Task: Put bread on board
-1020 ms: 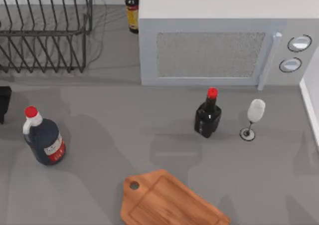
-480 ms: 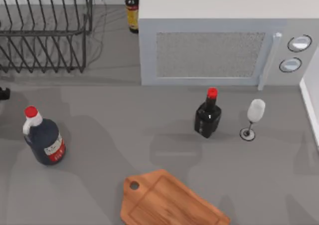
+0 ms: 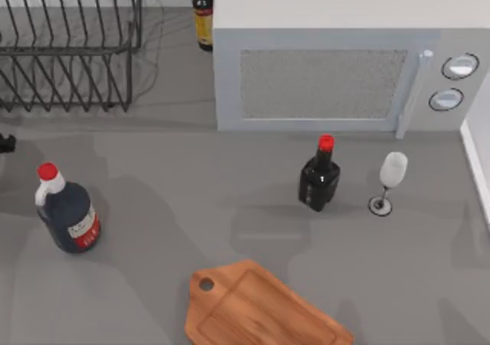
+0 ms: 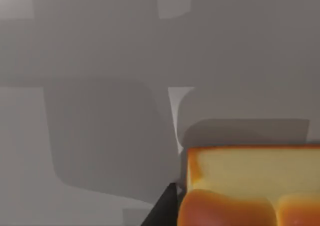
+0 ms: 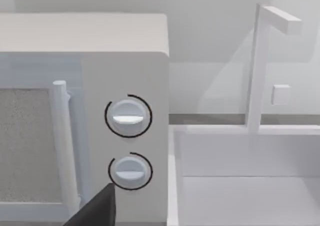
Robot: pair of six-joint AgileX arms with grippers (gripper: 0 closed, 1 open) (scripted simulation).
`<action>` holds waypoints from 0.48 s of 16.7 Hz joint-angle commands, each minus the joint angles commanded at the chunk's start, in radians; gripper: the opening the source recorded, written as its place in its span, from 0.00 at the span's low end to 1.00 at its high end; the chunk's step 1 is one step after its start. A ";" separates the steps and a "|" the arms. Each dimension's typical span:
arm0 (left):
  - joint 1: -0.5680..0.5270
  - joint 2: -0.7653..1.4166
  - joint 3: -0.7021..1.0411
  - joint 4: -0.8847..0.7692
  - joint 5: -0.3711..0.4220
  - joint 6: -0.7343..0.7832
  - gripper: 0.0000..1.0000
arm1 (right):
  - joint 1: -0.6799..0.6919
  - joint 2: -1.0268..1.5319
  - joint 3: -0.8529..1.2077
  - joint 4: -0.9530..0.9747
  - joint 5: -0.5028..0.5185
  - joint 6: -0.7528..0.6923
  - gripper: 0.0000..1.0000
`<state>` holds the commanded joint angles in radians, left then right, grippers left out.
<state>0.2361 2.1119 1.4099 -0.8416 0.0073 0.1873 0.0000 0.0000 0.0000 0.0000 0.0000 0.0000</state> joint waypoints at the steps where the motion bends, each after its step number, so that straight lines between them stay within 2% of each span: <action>1: 0.000 -0.003 0.012 -0.013 0.000 0.000 0.00 | 0.000 0.000 0.000 0.000 0.000 0.000 1.00; 8: -0.002 -0.084 0.204 -0.304 -0.001 -0.002 0.00 | 0.000 0.000 0.000 0.000 0.000 0.000 1.00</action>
<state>0.2339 2.0283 1.6141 -1.1456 0.0067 0.1853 0.0000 0.0000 0.0000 0.0000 0.0000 0.0000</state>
